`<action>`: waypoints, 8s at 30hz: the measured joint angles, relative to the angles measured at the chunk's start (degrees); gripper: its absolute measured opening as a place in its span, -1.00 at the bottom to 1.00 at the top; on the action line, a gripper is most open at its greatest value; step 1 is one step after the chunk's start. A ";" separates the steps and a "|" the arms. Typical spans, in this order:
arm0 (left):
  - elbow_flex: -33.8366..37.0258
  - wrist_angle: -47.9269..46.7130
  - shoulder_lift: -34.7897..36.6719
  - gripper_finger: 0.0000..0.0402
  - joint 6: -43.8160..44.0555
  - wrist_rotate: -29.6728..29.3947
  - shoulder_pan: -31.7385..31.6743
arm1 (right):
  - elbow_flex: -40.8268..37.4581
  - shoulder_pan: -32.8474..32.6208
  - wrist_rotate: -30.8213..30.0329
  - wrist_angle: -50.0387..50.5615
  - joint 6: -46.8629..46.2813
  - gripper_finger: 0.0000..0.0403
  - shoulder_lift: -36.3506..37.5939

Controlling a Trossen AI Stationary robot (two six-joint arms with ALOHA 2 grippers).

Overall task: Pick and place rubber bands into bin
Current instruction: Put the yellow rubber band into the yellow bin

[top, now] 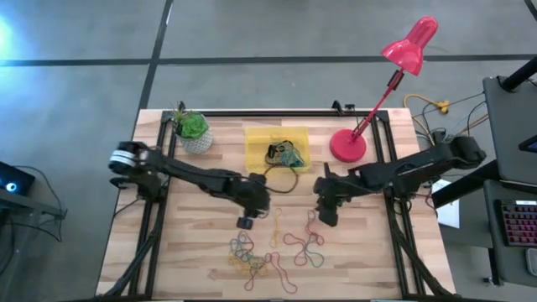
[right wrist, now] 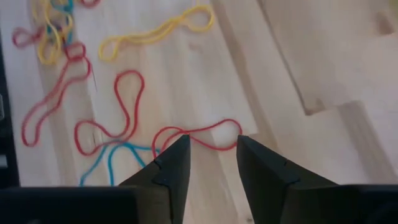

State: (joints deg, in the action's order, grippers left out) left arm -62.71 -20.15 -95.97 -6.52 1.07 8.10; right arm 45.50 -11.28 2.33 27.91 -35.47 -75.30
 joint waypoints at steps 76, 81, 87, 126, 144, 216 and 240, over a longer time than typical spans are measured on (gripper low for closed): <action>-16.47 -12.83 -21.80 -0.98 14.99 3.77 -2.77 | -8.44 -12.09 -20.52 -2.80 -15.12 -0.61 13.96; -16.25 -13.83 -20.31 -1.00 14.40 3.35 -2.75 | -8.44 -12.09 -20.52 -2.83 -15.05 -0.63 13.96; -15.80 -16.92 -17.61 -1.00 12.34 1.79 -2.76 | -8.57 -12.09 -20.50 -2.92 -14.78 -0.65 13.98; -16.29 -10.05 6.89 -1.00 5.61 -22.48 -3.56 | -8.66 -12.11 -20.48 -4.29 -14.92 -0.68 14.01; -14.96 -9.69 -13.69 -0.81 -0.06 0.39 -5.15 | -8.66 -12.10 -20.49 -5.09 -15.40 -0.71 13.96; -30.59 -21.00 -31.77 -0.12 -8.65 8.30 -7.88 | -8.85 -12.11 -20.28 -11.13 -15.34 -0.72 7.03; -30.69 -16.37 -29.19 -1.00 -7.37 -2.30 -7.67 | -8.87 -13.34 -20.33 -11.18 -15.58 -0.72 7.03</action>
State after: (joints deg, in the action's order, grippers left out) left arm -93.40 -36.52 -125.16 -13.88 -1.24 0.42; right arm 36.62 -24.62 -18.00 16.73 -51.05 -68.27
